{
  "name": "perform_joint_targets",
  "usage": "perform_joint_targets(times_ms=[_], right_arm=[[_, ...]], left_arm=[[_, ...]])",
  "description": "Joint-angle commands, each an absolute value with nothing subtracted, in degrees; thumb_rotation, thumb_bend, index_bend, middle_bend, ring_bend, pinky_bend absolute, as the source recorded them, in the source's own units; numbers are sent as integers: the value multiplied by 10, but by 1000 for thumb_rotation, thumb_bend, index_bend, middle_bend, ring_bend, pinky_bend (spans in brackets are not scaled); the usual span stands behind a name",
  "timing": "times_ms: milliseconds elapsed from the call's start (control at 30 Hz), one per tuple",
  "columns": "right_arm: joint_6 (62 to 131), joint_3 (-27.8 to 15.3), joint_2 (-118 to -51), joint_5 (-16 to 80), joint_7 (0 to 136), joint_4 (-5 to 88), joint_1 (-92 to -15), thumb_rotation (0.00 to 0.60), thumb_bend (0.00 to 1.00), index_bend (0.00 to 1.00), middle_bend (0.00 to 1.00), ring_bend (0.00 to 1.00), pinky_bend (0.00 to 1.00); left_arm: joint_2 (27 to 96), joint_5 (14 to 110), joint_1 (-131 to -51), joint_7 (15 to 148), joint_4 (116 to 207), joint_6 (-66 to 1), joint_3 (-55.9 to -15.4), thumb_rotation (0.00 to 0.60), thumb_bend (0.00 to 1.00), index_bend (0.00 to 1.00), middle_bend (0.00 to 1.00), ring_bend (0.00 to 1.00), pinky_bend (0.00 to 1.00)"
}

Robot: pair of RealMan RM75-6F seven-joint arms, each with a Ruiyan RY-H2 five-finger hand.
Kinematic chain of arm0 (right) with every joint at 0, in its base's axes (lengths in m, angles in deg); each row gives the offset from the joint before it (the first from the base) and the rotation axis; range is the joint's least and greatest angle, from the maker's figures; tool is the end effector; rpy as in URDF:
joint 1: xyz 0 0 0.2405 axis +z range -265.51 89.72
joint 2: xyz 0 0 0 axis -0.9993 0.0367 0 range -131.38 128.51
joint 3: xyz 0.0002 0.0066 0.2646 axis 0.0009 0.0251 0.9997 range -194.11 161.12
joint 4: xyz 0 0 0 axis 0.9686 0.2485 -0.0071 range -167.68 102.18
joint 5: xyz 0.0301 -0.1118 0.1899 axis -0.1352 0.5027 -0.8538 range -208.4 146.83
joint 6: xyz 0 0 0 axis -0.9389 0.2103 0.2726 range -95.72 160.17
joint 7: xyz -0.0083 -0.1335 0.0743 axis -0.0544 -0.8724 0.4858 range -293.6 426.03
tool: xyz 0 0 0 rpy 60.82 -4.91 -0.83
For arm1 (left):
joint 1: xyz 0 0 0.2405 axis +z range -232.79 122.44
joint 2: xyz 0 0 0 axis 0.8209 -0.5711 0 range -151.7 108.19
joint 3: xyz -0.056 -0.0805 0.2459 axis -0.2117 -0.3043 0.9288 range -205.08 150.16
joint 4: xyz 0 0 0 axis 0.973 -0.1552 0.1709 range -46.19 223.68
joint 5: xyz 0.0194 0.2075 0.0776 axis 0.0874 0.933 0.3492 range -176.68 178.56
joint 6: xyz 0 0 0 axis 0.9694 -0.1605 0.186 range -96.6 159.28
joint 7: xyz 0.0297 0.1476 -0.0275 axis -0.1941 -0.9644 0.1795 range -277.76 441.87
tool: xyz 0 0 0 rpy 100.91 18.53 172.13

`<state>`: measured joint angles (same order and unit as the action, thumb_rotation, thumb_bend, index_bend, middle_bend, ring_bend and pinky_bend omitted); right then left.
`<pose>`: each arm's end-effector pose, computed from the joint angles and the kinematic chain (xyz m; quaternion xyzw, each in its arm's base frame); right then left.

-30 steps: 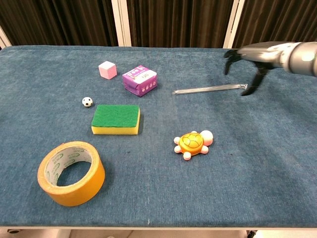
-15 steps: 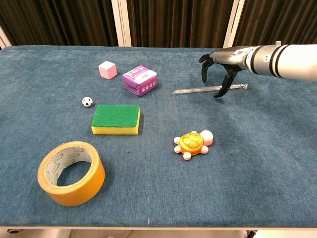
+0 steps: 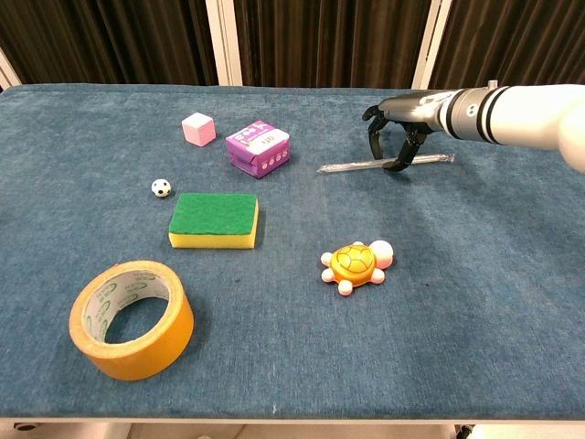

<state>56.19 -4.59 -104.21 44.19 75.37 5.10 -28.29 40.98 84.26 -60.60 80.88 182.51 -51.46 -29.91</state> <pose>-0.1671 -0.4864 -0.0714 0.7862 -0.3965 0.2489 0.4034 -0.3280 0.1930 0.1533 -0.5947 -0.4024 -0.3655 0.5923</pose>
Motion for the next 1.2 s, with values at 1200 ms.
perform_joint_targets(times_ms=[1200], right_arm=[[731,27,-1011,465,769,128,-200,600,608,702,59,165,196]], left_arm=[[408,829,-604,812,1831,-515,-304,600,378,186,0,16,119]])
